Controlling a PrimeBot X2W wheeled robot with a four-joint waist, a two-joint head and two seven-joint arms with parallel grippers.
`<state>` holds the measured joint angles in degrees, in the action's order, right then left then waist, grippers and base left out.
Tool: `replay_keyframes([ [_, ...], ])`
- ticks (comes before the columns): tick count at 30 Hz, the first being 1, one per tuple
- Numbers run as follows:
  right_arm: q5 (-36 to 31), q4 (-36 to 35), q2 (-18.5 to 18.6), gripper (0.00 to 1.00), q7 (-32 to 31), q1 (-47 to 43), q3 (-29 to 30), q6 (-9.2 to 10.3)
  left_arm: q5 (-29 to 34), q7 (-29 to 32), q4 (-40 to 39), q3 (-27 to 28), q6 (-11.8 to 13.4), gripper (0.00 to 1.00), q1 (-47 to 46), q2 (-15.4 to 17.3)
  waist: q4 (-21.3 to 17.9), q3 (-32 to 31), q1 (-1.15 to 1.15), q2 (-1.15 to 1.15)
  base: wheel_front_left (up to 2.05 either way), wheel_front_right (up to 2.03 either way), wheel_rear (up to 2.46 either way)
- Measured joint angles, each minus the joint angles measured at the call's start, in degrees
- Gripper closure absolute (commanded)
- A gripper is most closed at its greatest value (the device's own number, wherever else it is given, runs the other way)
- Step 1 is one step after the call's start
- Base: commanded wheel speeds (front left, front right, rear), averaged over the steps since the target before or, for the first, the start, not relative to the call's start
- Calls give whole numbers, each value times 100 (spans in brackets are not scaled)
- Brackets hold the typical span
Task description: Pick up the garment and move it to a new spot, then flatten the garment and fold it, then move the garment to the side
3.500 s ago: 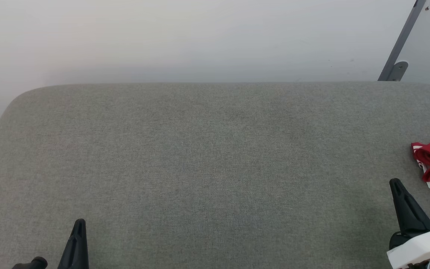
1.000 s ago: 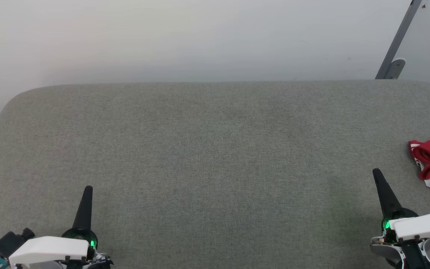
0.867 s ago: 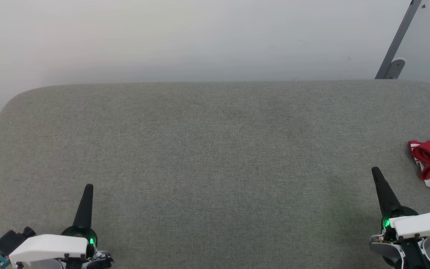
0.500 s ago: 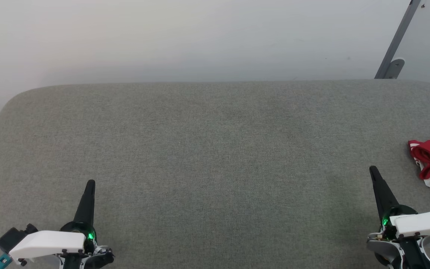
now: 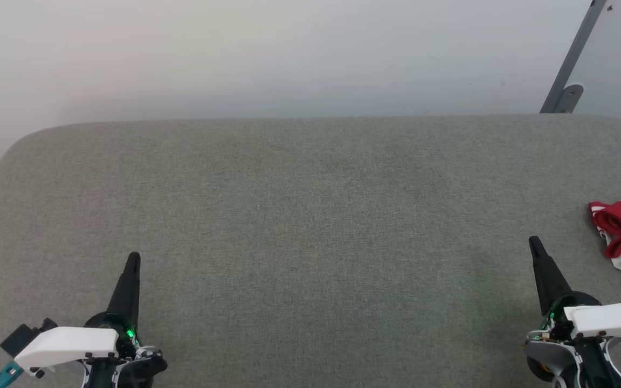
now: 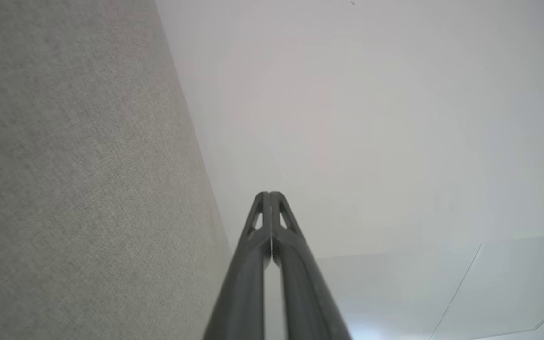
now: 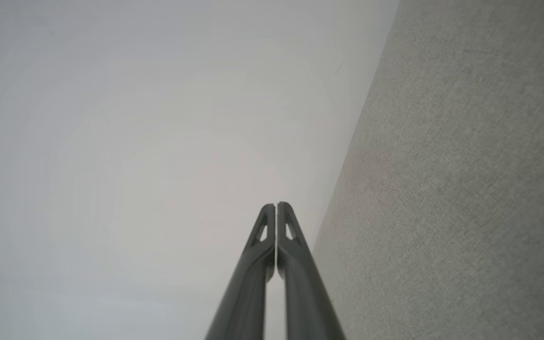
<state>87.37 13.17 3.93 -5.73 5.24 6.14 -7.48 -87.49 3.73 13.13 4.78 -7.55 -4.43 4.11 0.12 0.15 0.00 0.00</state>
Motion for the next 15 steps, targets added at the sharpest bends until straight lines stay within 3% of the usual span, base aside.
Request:
replay_keyframes([
  [15, 453, 80, -100, 100, -78, 63, 43, 0, -559, 159, 92, 31, 0, 100, -128, -26, -11, 3, 0, 0, 0, 0, 0],
])
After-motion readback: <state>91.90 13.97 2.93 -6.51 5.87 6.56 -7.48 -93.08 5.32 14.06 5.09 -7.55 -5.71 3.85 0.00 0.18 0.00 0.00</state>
